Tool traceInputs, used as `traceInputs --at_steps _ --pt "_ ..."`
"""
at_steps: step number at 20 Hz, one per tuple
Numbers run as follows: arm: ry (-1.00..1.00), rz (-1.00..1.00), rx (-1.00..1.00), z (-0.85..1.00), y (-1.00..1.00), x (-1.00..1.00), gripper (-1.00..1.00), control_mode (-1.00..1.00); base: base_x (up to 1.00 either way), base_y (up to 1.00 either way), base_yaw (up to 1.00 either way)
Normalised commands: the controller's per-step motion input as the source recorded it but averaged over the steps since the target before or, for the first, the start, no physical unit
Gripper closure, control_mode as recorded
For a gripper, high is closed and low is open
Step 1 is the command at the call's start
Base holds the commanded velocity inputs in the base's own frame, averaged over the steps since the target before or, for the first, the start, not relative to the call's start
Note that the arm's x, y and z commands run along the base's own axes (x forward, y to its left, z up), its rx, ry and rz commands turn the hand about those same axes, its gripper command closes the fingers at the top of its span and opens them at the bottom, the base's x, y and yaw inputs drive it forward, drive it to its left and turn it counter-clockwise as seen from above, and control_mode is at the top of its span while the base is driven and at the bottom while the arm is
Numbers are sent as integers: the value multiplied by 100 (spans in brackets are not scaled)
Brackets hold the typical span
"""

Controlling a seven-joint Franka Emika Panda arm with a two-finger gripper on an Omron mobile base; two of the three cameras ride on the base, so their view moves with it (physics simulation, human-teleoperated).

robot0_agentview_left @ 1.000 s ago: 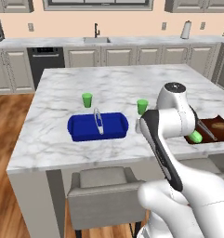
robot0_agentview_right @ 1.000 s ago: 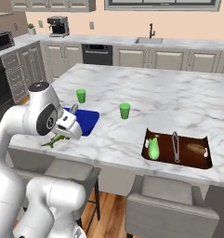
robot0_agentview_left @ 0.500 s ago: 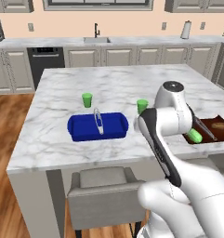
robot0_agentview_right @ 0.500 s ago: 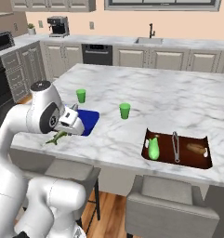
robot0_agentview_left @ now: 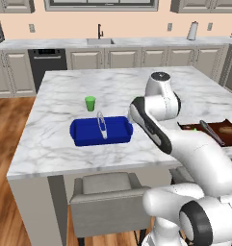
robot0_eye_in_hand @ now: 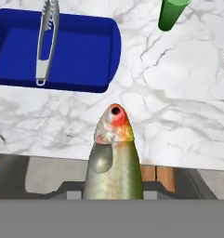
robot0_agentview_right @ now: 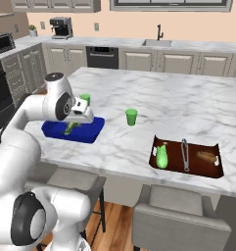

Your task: Gather the potato and corn from the fridge and place them on a tray on the dining counter. Then gather the fishs from the fridge and place them on the other tray.

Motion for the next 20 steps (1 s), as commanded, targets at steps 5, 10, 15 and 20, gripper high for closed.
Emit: traceInputs --at_steps 5,10,15,20 --pt "15 -15 0 -7 21 100 100 -100 0 0 0" --pt "34 -6 14 -5 8 100 100 -100 0 0 0" --pt "24 -6 2 -20 28 100 100 -100 0 0 0" --pt "3 -2 -3 -44 20 89 100 -100 0 0 0"
